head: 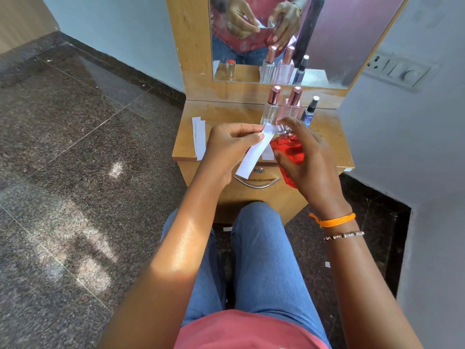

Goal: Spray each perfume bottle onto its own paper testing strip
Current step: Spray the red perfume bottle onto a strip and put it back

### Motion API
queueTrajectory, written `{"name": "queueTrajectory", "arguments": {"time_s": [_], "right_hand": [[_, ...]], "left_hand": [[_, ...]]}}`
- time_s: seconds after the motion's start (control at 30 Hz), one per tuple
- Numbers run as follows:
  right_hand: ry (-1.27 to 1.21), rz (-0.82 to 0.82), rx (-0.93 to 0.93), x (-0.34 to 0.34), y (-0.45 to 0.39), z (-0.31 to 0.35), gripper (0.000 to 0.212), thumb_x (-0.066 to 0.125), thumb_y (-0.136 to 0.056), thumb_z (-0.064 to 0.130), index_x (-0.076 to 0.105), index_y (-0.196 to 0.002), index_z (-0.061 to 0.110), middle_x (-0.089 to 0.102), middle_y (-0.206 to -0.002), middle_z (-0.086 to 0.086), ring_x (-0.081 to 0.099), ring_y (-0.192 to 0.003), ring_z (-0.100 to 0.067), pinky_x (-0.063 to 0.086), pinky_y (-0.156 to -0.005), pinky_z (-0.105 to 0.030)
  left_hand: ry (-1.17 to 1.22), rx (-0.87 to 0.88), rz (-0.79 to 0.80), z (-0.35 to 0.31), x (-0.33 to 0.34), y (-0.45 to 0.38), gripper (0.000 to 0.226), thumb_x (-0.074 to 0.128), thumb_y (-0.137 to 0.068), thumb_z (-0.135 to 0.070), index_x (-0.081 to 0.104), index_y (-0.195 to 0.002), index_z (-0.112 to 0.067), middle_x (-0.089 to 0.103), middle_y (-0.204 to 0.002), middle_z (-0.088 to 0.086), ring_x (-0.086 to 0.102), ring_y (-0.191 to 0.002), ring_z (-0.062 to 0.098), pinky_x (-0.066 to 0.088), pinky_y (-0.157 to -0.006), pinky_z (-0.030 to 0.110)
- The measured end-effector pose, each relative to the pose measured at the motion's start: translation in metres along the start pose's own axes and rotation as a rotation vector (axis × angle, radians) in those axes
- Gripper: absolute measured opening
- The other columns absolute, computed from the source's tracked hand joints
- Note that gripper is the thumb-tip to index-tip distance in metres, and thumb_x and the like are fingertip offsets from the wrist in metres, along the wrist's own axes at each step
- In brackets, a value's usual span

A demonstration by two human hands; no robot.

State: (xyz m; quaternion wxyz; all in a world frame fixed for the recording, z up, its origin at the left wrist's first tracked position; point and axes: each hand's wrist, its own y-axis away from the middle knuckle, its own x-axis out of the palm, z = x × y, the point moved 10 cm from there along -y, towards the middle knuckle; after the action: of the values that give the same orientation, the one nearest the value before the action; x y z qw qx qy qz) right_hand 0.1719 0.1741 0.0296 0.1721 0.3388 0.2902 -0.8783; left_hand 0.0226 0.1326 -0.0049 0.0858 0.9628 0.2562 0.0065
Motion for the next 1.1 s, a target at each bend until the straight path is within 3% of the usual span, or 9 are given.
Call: {"name": "queueTrajectory", "arguments": {"time_s": [0.1, 0.23, 0.43, 0.57, 0.67, 0.73, 0.8, 0.93, 1.1], "right_hand": [[-0.035, -0.001, 0.015, 0.001, 0.000, -0.004, 0.057, 0.069, -0.083, 0.016, 0.045, -0.134, 0.026, 0.056, -0.130, 0.000, 0.054, -0.108, -0.013, 0.043, -0.087, -0.022], [-0.159, -0.096, 0.053, -0.003, 0.002, -0.010, 0.055, 0.067, -0.085, 0.014, 0.042, -0.134, 0.022, 0.055, -0.129, 0.003, 0.050, -0.111, -0.003, 0.038, -0.093, -0.008], [-0.542, -0.176, 0.237, -0.001, 0.009, -0.034, 0.052, 0.064, -0.087, 0.012, 0.039, -0.129, 0.029, 0.060, -0.121, -0.008, 0.066, -0.098, -0.022, 0.056, -0.083, -0.049], [-0.682, -0.205, 0.314, 0.001, 0.012, -0.041, 0.053, 0.059, -0.085, 0.004, 0.043, -0.123, 0.036, 0.060, -0.115, -0.010, 0.066, -0.095, -0.029, 0.056, -0.077, -0.057], [-0.683, -0.237, 0.281, 0.000, 0.007, -0.033, 0.057, 0.051, -0.081, -0.002, 0.042, -0.126, 0.032, 0.056, -0.113, -0.014, 0.063, -0.086, -0.029, 0.057, -0.074, -0.055], [-0.643, -0.273, 0.209, -0.002, 0.000, -0.020, 0.061, 0.049, -0.079, -0.004, 0.037, -0.133, 0.022, 0.053, -0.119, -0.015, 0.058, -0.092, -0.025, 0.056, -0.081, -0.044], [-0.604, -0.293, 0.137, 0.002, -0.009, -0.008, 0.061, 0.049, -0.081, -0.010, 0.033, -0.136, 0.011, 0.047, -0.126, -0.001, 0.053, -0.107, -0.015, 0.051, -0.091, -0.030], [-0.549, -0.291, 0.021, 0.024, -0.026, 0.009, 0.057, 0.051, -0.088, -0.005, 0.030, -0.135, 0.018, 0.038, -0.134, 0.009, 0.040, -0.129, -0.022, 0.038, -0.107, -0.048], [-0.497, -0.242, -0.023, 0.059, -0.039, 0.007, 0.053, 0.049, -0.088, -0.008, 0.030, -0.134, 0.013, 0.039, -0.137, -0.014, 0.038, -0.129, -0.024, 0.034, -0.111, -0.040]], "left_hand": [[-0.003, -0.004, 0.000, 0.003, 0.000, -0.001, 0.017, 0.068, -0.083, -0.009, 0.071, -0.099, -0.010, 0.066, -0.087, -0.009, 0.061, -0.078, 0.005, 0.045, -0.051, 0.007], [0.023, -0.003, -0.010, 0.004, 0.000, -0.001, 0.019, 0.067, -0.083, -0.007, 0.070, -0.101, -0.006, 0.065, -0.085, -0.008, 0.063, -0.064, -0.005, 0.043, -0.049, 0.007], [0.042, 0.014, -0.025, 0.008, -0.004, -0.001, 0.023, 0.067, -0.082, -0.003, 0.068, -0.105, -0.001, 0.064, -0.081, -0.009, 0.060, -0.059, -0.014, 0.044, -0.054, 0.005], [0.046, 0.005, -0.039, 0.012, -0.005, -0.002, 0.020, 0.066, -0.082, -0.002, 0.069, -0.102, -0.004, 0.063, -0.080, -0.014, 0.062, -0.065, -0.010, 0.047, -0.057, 0.008], [0.084, -0.013, -0.069, 0.017, -0.010, -0.003, 0.016, 0.065, -0.083, -0.004, 0.070, -0.095, -0.014, 0.066, -0.082, -0.012, 0.062, -0.076, 0.001, 0.049, -0.063, 0.015], [0.104, -0.014, -0.102, 0.019, -0.016, -0.003, 0.015, 0.065, -0.084, -0.007, 0.069, -0.092, -0.020, 0.067, -0.085, -0.009, 0.060, -0.078, 0.003, 0.048, -0.062, 0.013], [0.148, -0.007, -0.144, 0.021, -0.024, -0.003, 0.015, 0.064, -0.084, -0.007, 0.068, -0.090, -0.020, 0.067, -0.089, -0.004, 0.059, -0.076, 0.003, 0.045, -0.059, 0.010], [0.212, 0.006, -0.199, 0.026, -0.034, -0.003, 0.016, 0.064, -0.083, -0.002, 0.066, -0.089, -0.017, 0.066, -0.107, 0.009, 0.059, -0.081, 0.004, 0.044, -0.058, 0.006], [0.228, 0.018, -0.222, 0.030, -0.037, -0.005, 0.016, 0.065, -0.082, 0.000, 0.066, -0.092, -0.013, 0.067, -0.098, -0.001, 0.061, -0.082, 0.004, 0.045, -0.062, 0.007]]}}
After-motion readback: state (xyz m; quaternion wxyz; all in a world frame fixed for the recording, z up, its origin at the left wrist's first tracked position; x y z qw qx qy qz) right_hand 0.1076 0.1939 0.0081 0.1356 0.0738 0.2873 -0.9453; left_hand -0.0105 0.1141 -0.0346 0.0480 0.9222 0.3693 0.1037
